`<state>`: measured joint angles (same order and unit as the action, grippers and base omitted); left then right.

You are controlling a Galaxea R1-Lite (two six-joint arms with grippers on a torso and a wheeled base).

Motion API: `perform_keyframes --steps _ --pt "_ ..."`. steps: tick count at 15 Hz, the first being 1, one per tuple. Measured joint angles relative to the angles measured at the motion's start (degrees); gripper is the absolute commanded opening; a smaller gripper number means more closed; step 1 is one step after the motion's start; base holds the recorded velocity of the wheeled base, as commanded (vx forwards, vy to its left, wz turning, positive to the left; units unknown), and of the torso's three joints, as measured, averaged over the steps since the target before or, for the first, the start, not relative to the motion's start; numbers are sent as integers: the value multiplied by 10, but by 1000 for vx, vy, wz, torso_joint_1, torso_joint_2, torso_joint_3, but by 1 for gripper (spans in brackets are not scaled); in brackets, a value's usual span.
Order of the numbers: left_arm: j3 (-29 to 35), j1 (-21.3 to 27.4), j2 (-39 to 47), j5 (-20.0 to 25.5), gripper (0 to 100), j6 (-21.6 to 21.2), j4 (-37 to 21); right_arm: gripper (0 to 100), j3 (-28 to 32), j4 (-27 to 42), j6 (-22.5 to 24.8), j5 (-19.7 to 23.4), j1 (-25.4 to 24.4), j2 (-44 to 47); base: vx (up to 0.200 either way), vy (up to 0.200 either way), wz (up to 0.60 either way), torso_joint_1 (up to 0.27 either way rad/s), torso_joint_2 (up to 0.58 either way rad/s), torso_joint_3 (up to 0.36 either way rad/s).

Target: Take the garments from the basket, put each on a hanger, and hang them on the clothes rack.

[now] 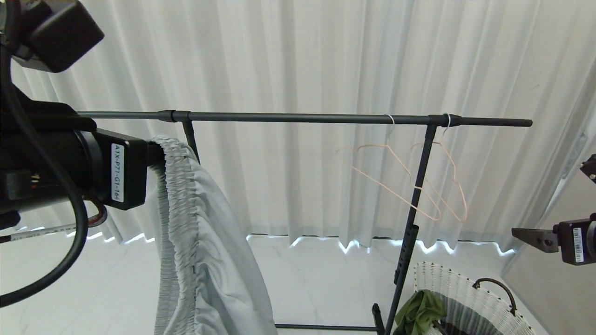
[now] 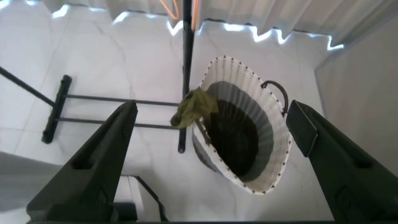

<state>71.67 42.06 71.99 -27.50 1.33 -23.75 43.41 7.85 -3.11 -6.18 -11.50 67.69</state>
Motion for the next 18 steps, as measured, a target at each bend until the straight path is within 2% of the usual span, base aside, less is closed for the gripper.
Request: perform_keyframes --steps 7,10,13,18 --pt "1 0 -1 -1 0 -2 1 100 -1 -2 1 -1 3 1 200 0 0 5 0 0" --pt "-9 0 -2 -1 0 -3 1 100 0 -2 1 1 8 3 0 0 0 0 0 0" --pt "-57 -7 -14 -2 0 -4 1 100 9 1 1 2 16 20 0 0 0 0 0 0" --pt "-115 -29 -53 -2 0 -4 1 100 82 0 0 3 52 108 0 0 0 0 0 0"
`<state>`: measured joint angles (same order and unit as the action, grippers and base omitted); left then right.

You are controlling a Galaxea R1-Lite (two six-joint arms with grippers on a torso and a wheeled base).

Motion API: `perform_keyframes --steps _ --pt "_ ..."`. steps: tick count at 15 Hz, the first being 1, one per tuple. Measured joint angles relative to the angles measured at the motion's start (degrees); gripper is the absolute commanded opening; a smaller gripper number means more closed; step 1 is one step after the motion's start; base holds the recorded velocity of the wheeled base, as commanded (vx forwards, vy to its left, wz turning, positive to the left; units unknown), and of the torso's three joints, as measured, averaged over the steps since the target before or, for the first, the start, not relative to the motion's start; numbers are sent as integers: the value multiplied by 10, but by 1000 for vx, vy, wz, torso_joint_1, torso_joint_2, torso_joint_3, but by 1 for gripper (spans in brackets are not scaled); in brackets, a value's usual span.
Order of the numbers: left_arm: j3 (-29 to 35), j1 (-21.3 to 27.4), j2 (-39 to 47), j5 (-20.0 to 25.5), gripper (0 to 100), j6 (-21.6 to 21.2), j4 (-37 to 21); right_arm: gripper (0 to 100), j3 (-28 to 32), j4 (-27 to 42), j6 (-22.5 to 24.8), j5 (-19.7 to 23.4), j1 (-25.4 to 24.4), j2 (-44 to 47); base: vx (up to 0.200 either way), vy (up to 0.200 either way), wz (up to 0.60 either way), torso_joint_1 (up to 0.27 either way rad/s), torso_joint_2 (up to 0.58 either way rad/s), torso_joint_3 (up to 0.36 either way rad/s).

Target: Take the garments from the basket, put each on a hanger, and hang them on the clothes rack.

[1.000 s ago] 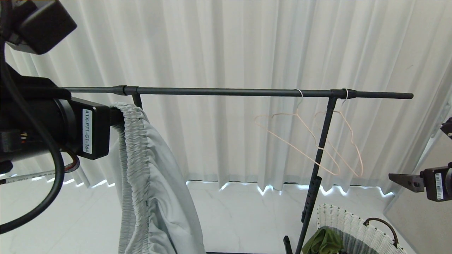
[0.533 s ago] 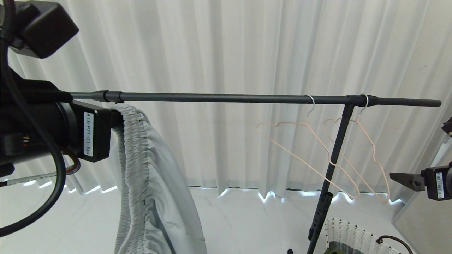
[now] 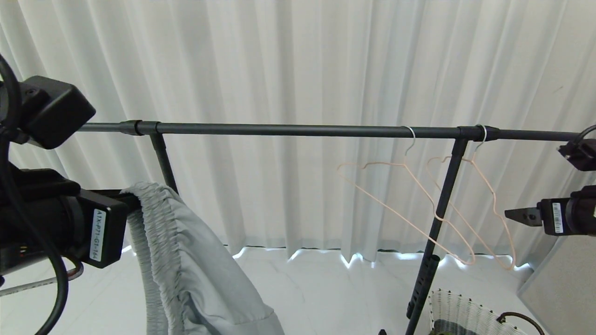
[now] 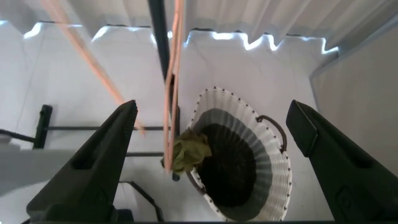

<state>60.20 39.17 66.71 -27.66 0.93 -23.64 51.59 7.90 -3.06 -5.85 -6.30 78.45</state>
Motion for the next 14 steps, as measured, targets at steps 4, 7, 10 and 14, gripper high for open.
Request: perform_keyframes --steps 4,7,10,14 --pt "-1 -1 -9 0 0 -12 1 100 67 -1 0 1 -8 83 0 0 0 0 0 0" --pt "-1 0 -11 0 0 -30 20 100 102 0 -3 1 -17 142 0 0 0 0 0 0" --pt "-4 0 -10 0 0 -32 20 100 110 -1 -7 0 -28 181 0 0 0 0 0 0" --pt "-5 0 -11 0 0 -32 20 100 116 -3 -7 0 -22 210 0 0 0 0 0 0"
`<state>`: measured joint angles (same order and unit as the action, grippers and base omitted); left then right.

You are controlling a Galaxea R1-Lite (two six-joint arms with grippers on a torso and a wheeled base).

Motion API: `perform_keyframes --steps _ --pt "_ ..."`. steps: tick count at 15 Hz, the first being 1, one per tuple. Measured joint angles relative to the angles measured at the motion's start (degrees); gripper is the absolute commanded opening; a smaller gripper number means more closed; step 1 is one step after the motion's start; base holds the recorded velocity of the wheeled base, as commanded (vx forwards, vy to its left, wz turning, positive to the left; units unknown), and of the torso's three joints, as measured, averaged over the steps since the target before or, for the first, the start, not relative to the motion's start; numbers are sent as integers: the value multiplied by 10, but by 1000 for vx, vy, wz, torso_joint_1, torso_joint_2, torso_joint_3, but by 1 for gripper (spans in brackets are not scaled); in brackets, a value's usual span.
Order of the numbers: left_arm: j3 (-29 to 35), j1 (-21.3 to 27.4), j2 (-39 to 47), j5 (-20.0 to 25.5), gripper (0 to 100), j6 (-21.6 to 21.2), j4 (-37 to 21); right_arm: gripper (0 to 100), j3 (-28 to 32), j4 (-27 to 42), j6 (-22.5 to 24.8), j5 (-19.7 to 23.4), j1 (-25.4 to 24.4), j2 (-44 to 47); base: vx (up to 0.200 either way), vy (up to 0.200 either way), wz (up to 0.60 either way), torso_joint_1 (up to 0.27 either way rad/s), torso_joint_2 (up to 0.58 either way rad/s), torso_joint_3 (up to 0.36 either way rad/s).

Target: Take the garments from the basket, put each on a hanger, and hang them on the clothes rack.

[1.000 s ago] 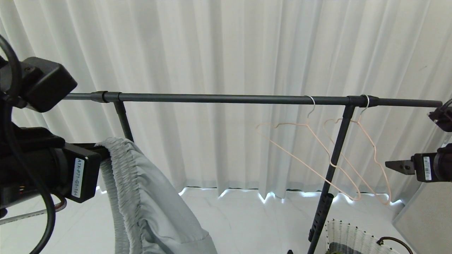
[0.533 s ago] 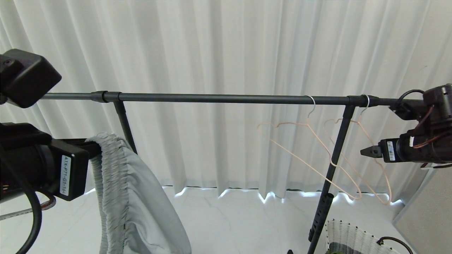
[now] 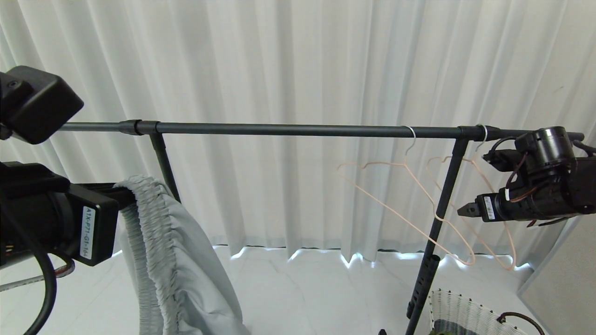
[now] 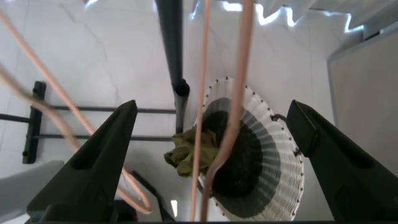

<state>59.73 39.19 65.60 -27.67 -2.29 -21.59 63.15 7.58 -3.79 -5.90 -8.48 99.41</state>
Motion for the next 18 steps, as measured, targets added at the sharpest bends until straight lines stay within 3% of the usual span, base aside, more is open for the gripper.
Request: perform_keyframes --steps 6,7,18 --pt "0 0 -2 0 0 0 0 100 15 0 0 -1 1 12 0 0 0 0 0 0" --pt "-1 0 -3 0 0 1 0 0 17 0 0 -1 1 14 0 0 0 0 0 0" --pt "-2 0 -5 0 0 1 1 0 20 1 -6 -3 2 15 0 0 0 0 0 0"
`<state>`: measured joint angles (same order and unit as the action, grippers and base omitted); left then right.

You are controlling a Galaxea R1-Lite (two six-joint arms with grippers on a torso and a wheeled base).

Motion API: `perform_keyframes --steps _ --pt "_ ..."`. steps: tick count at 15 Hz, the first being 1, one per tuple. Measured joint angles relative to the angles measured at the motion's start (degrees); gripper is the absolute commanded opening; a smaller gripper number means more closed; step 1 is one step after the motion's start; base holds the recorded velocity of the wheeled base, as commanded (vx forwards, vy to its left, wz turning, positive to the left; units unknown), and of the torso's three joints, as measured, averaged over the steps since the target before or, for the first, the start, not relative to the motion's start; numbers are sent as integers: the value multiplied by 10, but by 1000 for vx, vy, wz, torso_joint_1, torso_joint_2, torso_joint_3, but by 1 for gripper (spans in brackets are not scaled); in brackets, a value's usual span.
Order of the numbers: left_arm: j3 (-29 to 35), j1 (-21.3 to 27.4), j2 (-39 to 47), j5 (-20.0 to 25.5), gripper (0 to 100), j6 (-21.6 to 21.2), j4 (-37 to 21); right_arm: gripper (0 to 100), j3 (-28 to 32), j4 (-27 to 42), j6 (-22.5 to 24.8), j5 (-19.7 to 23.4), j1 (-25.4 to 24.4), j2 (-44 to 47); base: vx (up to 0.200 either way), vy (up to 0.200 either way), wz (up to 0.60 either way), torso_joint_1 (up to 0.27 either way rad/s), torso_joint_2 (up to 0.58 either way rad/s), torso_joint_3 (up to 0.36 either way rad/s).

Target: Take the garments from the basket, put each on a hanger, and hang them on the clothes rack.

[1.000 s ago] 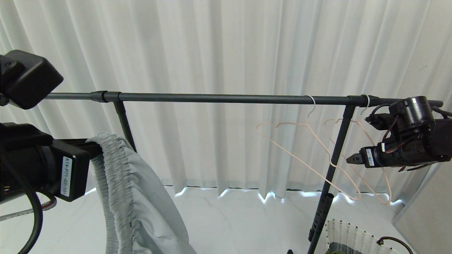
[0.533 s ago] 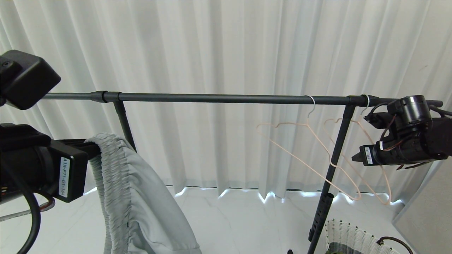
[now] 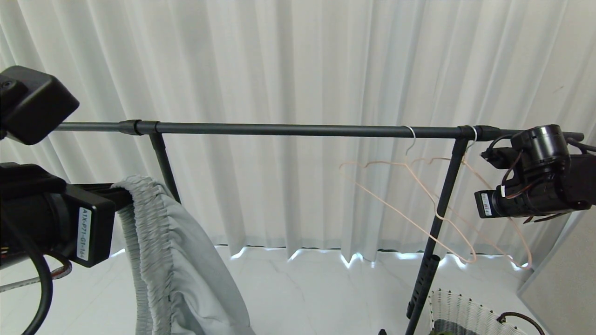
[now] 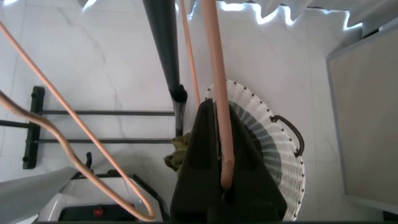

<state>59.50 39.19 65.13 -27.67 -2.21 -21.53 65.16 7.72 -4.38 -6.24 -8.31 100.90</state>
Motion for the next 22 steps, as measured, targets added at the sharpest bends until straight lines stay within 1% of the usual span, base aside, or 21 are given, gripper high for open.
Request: perform_keyframes --steps 7,11,16,18,22 --pt "0 -1 0 0 0 0 0 0 -7 1 -19 -17 -1 -36 0 0 0 0 0 0" --pt "0 -1 0 0 0 -1 0 0 -36 1 -31 -42 0 -70 0 0 0 0 0 0" --pt "0 -2 3 -5 0 -6 0 0 -74 1 -35 -54 -1 -130 0 0 0 0 0 0" --pt "-3 -5 5 -18 0 -26 0 0 -105 2 -34 -57 -1 -159 -200 0 0 5 5 2" --pt "-15 -10 6 -22 0 -29 0 0 -154 2 -33 -61 0 -209 -200 0 0 -7 2 6"
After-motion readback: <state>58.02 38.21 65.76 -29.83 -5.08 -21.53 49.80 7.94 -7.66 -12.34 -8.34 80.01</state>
